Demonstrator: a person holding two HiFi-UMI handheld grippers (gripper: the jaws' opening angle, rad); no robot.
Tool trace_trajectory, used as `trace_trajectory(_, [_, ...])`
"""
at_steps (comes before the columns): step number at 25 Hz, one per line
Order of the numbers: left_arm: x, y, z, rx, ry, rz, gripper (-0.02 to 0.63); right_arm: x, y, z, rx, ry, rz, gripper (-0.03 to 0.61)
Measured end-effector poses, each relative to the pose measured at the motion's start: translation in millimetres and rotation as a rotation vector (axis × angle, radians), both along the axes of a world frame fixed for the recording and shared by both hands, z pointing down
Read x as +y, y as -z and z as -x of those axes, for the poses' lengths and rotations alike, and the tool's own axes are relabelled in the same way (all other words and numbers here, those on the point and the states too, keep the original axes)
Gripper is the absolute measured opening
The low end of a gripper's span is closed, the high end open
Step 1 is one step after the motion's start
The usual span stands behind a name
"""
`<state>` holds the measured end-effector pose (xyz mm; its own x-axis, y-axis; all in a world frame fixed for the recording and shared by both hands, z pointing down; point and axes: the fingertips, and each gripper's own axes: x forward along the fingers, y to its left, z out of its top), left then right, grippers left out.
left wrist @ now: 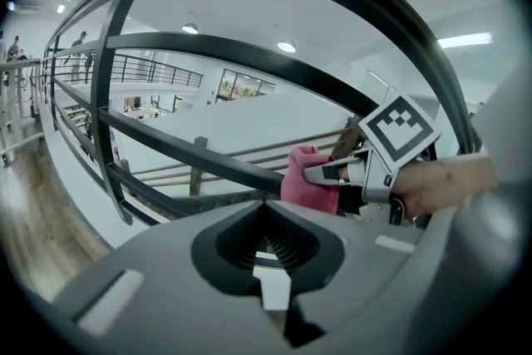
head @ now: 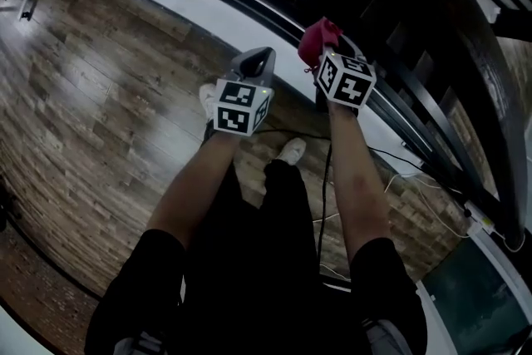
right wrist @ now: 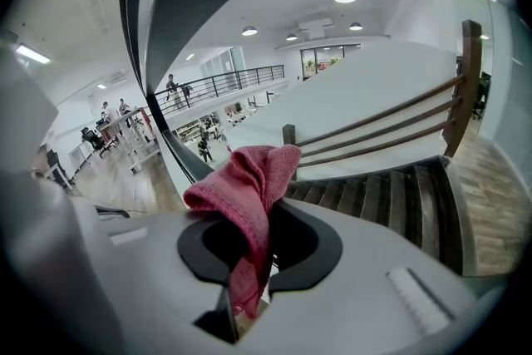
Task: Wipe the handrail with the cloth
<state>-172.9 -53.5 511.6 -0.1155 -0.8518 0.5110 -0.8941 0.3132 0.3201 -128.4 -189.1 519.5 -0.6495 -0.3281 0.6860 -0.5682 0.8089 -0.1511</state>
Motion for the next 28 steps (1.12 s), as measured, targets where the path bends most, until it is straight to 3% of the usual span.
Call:
trace_trajectory(12, [-28.6, 2.9, -54.3, -0.016, -0.129, 0.012, -0.002, -16.0, -1.8, -65.9, -0.025, -0.096, 0.039, 0.052])
trace_trajectory(20, [-45.7, 6.7, -84.9, -0.039, -0.201, 0.011, -0.001, -25.9, -0.7, -104.1, -0.014, -0.106, 0.036, 0.052])
trace_trajectory(28, [-59.1, 9.3, -104.5, -0.046, -0.217, 0.008, -0.002, -31.9, 1.8, -133.2, -0.023, -0.121, 0.023, 0.054])
